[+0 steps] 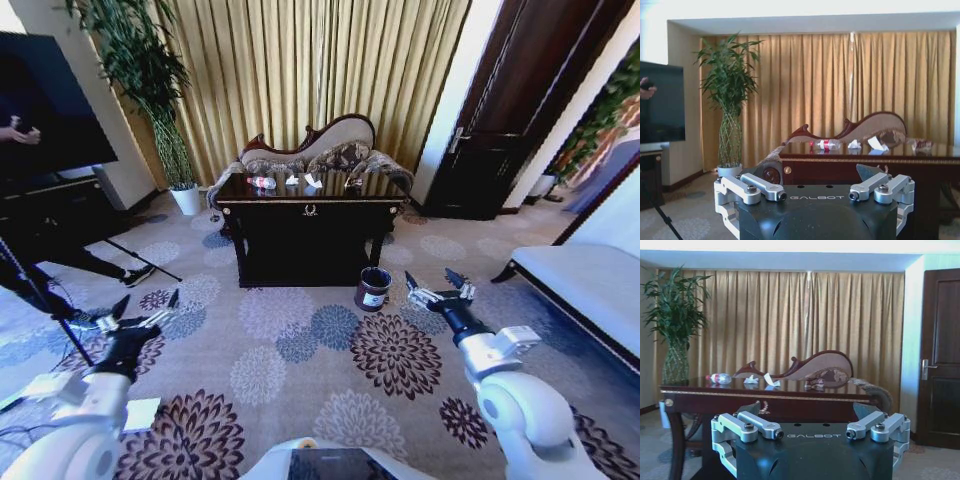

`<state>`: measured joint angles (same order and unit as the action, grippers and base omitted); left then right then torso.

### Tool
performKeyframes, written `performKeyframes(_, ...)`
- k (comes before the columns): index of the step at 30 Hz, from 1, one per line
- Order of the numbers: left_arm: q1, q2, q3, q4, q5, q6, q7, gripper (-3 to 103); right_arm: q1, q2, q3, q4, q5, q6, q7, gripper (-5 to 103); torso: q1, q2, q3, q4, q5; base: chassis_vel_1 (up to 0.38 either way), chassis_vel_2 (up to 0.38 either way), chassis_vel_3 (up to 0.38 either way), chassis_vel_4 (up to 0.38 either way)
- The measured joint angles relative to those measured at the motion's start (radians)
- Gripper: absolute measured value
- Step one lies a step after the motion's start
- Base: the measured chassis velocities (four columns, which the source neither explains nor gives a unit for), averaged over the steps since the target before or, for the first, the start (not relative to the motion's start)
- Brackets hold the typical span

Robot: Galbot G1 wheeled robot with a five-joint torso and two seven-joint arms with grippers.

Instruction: Move to the front of the table and place the trash on the table into the trash bin.

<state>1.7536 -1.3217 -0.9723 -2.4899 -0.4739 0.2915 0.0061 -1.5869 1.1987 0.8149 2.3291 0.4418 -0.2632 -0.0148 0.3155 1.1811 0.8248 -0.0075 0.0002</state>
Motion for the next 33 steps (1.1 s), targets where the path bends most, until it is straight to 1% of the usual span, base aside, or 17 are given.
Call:
performKeyframes(1, -0.034, 0.039, 0.027, 0.038, 0.022, 0.0, -0.023, 100, 0.022, -0.009, -0.002, -0.046, -0.011, 0.022, 0.003, 100, 0.0, 0.0, 0.0, 0.0002, 0.0, 0.0, 0.0, 0.0, 0.0)
performKeyframes(3, -0.044, 0.051, 0.031, 0.051, 0.022, -0.001, -0.032, 100, 0.026, -0.01, -0.002, -0.058, -0.014, 0.025, 0.007, 100, 0.0, 0.0, 0.0, 0.0001, -0.0001, 0.0, 0.0, 0.0, 0.0)
performKeyframes(4, -0.059, 0.072, 0.024, 0.078, 0.009, -0.003, -0.043, 100, 0.029, -0.012, -0.001, -0.078, -0.016, 0.028, 0.016, 100, 0.0, 0.0, 0.0, -0.0001, -0.0004, 0.0, 0.0, 0.0, 0.0)
performKeyframes(6, -0.062, 0.078, 0.016, 0.087, 0.002, -0.004, -0.046, 100, 0.03, -0.013, -0.001, -0.084, -0.016, 0.029, 0.019, 100, 0.0, 0.0, 0.0, -0.0001, -0.0005, 0.0, 0.0, 0.0, 0.0)
performKeyframes(8, -0.069, 0.102, -0.028, 0.116, -0.042, -0.008, -0.047, 100, 0.034, -0.013, 0.003, -0.103, -0.014, 0.03, 0.026, 100, 0.0, 0.0, 0.0, 0.0001, -0.0004, 0.0, 0.0, 0.0, 0.0)
performKeyframes(10, -0.069, 0.108, -0.039, 0.121, -0.054, -0.009, -0.047, 100, 0.036, -0.014, 0.003, -0.104, -0.013, 0.03, 0.027, 100, 0.0, 0.0, 0.0, 0.0002, -0.0003, 0.0, 0.0, 0.0, 0.0)
performKeyframes(11, -0.07, 0.118, -0.056, 0.126, -0.076, -0.009, -0.046, 100, 0.039, -0.015, 0.004, -0.104, -0.009, 0.03, 0.029, 100, 0.0, 0.0, 0.0, 0.0002, -0.0003, 0.0, 0.0, 0.0, 0.0)
performKeyframes(12, -0.07, 0.118, -0.056, 0.126, -0.076, -0.009, -0.046, 100, 0.039, -0.015, 0.004, -0.104, -0.009, 0.03, 0.029, 100, 0.0, 0.0, 0.0, 0.0002, -0.0003, 0.0, 0.0, 0.0, 0.0)
performKeyframes(13, -0.069, 0.13, -0.073, 0.129, -0.101, -0.007, -0.044, 100, 0.039, -0.017, 0.006, -0.099, -0.002, 0.029, 0.03, 100, 0.0, 0.0, 0.0, 0.0001, -0.0001, 0.0, 0.0, 0.0, 0.0)
performKeyframes(15, -0.067, 0.141, -0.097, 0.13, -0.122, -0.004, -0.033, 100, 0.038, -0.025, 0.017, -0.079, 0.014, 0.018, 0.031, 100, 0.0, 0.0, 0.0, 0.0001, -0.0002, 0.0, 0.0, 0.0, 0.0)
performKeyframes(20, -0.061, 0.142, -0.112, 0.116, -0.139, -0.003, -0.03, 100, 0.035, -0.032, 0.028, -0.052, 0.04, 0.003, 0.033, 100, 0.0, 0.0, 0.0, 0.0, -0.0003, 0.0, 0.0, 0.0, 0.0)
performKeyframes(22, -0.05, 0.132, -0.117, 0.098, -0.141, -0.002, -0.028, 100, 0.034, -0.033, 0.03, -0.034, 0.052, -0.005, 0.035, 100, 0.0, 0.0, 0.0, 0.0001, -0.0002, 0.0, 0.0, 0.0, 0.0)
performKeyframes(33, -0.025, 0.085, -0.107, 0.039, -0.133, 0.009, -0.019, 100, 0.033, -0.029, 0.007, -0.006, 0.05, -0.022, 0.034, 100, 0.0, 0.0, 0.0, 0.0001, -0.0001, 0.0, 0.0, 0.0, 0.0)
